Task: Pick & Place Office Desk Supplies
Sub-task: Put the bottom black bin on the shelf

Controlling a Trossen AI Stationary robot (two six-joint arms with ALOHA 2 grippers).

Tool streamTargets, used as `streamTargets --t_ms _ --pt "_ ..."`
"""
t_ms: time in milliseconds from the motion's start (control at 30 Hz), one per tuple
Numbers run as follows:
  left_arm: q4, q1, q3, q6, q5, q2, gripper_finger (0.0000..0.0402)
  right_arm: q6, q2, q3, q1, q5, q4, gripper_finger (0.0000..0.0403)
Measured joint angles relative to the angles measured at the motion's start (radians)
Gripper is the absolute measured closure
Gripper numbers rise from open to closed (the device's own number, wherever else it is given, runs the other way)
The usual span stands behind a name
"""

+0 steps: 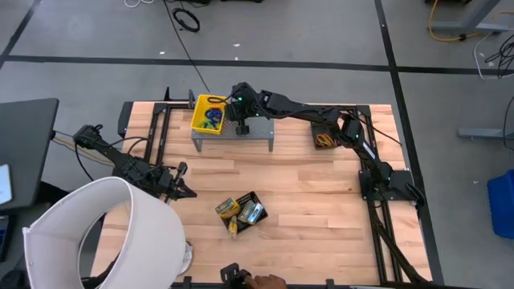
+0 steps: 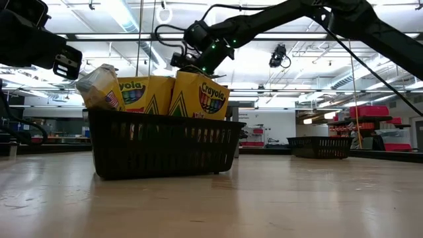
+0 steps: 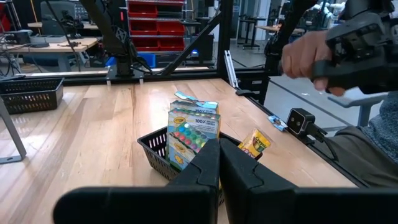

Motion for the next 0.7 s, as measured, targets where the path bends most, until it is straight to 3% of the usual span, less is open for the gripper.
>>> streamTargets --t_ms 133,300,533,700 --pt "-0.001 0.0 0.0 -0.001 0.0 0.0 0.0393 0.003 -0.024 0.0 0.018 0.124 -0.15 0.0403" --pt "-0.005 0.0 0.0 -0.001 0.0 0.0 0.0393 0.0 -0.096 0.0 0.1 0.161 -0.376 0.0403" --pt "-0.01 0.0 0.0 0.014 -0.015 0.009 0.0393 0.066 -0.168 0.001 0.259 -0.024 -0.674 0.0403" --pt "-0.012 0.0 0.0 0.021 -0.016 0.019 0.0393 0.128 -0.165 0.0 0.402 -0.038 -0.828 0.0403"
